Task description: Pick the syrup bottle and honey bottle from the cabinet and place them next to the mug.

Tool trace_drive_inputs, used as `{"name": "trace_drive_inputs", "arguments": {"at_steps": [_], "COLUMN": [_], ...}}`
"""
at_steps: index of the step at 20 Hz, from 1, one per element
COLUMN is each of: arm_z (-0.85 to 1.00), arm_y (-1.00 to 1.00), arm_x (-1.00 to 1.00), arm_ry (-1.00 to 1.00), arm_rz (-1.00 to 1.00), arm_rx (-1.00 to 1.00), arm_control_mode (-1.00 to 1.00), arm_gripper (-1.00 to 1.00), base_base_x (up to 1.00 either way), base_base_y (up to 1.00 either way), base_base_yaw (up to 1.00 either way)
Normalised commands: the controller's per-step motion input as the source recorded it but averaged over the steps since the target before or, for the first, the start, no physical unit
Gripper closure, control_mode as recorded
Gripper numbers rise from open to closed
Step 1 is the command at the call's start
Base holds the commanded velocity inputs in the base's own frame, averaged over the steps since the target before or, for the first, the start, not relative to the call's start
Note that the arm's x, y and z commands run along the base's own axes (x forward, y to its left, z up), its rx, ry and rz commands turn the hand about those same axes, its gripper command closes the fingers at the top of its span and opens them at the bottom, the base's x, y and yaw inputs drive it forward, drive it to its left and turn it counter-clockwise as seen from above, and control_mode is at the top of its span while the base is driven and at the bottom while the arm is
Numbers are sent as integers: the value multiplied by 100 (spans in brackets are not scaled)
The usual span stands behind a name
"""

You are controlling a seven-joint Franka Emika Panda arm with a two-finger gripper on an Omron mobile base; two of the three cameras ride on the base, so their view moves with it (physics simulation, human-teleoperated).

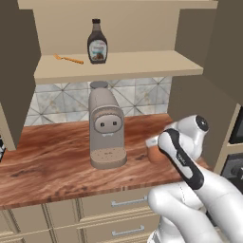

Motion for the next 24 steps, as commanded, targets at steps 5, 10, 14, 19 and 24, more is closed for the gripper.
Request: {"name": "trace_drive_inputs", "arguments": {"at_steps": [5,10,14,19,24], "arm_z": [-24,-23,-26,-27,-18], "arm_y": [0,0,0,3,0], "arm_x": [0,0,0,0,0], "arm_ry": [-5,-9,-6,-1,-2], "arm_rz": [15,15,14,14,13], "arm_rx": [5,8,5,0,0], "arm_control_mode": [-100,-100,-100,-100,-100], "arm_gripper": [100,100,100,100,100], "base_base_x": [0,0,0,0,0], "base_base_y": [0,0,0,0,0], "base_base_yaw": [0,0,0,0,0]}}
